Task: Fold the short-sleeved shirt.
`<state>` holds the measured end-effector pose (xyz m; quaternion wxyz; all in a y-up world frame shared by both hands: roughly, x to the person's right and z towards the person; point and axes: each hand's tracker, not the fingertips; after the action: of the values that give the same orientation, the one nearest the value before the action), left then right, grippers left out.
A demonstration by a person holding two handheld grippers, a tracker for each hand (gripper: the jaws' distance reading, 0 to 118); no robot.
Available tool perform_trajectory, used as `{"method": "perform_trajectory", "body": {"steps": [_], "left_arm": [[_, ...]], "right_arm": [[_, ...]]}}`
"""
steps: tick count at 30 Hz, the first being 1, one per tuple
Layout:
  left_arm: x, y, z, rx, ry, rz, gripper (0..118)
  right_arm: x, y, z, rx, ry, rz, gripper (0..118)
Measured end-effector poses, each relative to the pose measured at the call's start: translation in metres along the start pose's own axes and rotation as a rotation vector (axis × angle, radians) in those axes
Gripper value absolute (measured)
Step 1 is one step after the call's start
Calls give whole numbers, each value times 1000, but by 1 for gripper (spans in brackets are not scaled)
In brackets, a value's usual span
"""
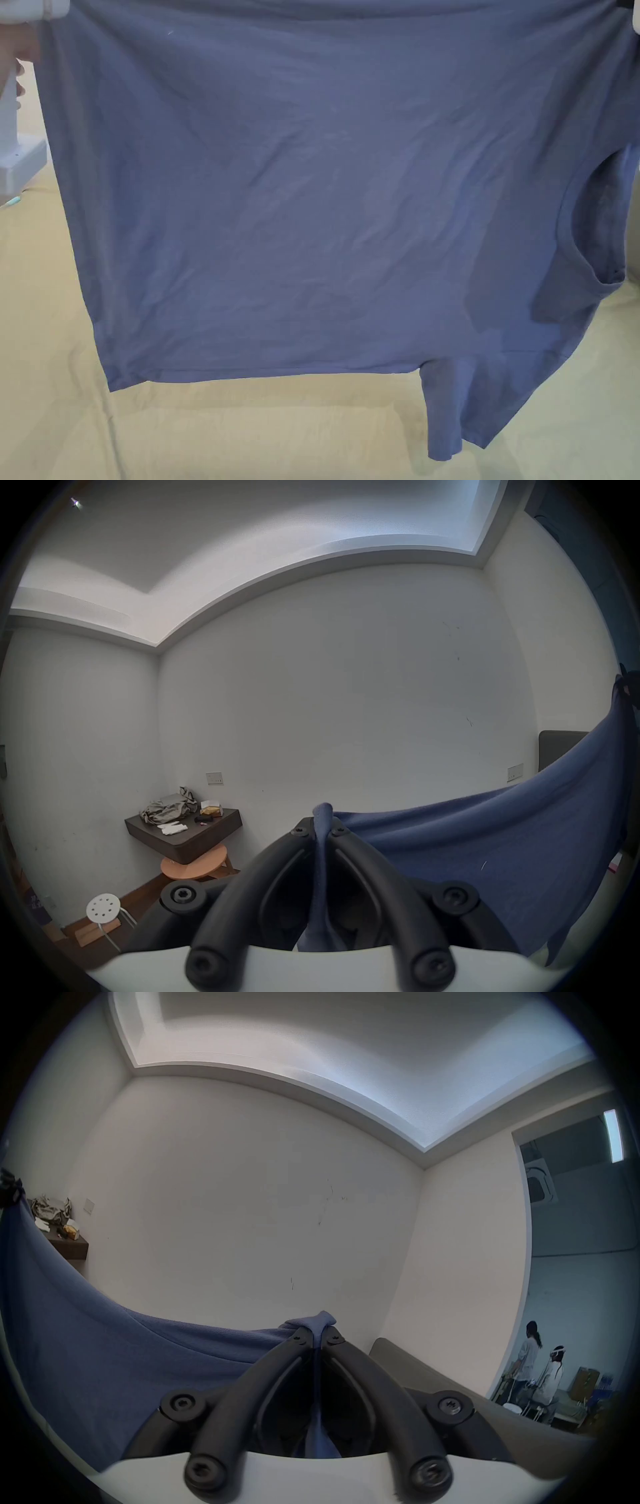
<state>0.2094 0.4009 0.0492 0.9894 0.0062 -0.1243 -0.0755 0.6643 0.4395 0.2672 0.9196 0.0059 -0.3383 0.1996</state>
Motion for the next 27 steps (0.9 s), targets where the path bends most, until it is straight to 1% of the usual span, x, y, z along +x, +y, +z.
{"method": "perform_trajectory", "body": {"steps": [3, 5, 6, 9, 14, 16, 18, 20, 21, 22, 27], "left_arm": [[7, -9, -22, -21, -9, 18, 1], [13, -18, -36, -45, -18, 4, 1], [15, -24, -44, -52, -19, 2, 1], [23, -45, -64, -83, -21, -6, 1], [35, -98, -79, -146, -42, -21, 1], [38, -123, -79, -174, -58, -38, 1], [41, -146, -75, -208, -58, -49, 1], [44, -173, -63, -228, -70, -44, 1], [45, -188, -56, -250, -85, -51, 1], [46, -205, -45, -263, -81, -53, 1], [42, -281, 13, -388, -119, -136, 1]], "right_arm": [[-9, -13, -25, -26, -4, -4, 6], [-15, -24, -38, -47, -7, 13, 6], [-21, -32, -43, -56, -5, 9, 6], [-32, -58, -56, -98, 21, 1, 6], [-56, -123, -60, -198, 74, 23, 6], [-63, -152, -57, -252, 106, 2, 6], [-69, -180, -49, -288, 138, -24, 6], [-74, -209, -36, -339, 158, -26, 6], [-75, -224, -27, -358, 179, -45, 6], [-78, -237, -10, -385, 197, -45, 6], [-80, -294, 64, -477, 284, 7, 6]]}}
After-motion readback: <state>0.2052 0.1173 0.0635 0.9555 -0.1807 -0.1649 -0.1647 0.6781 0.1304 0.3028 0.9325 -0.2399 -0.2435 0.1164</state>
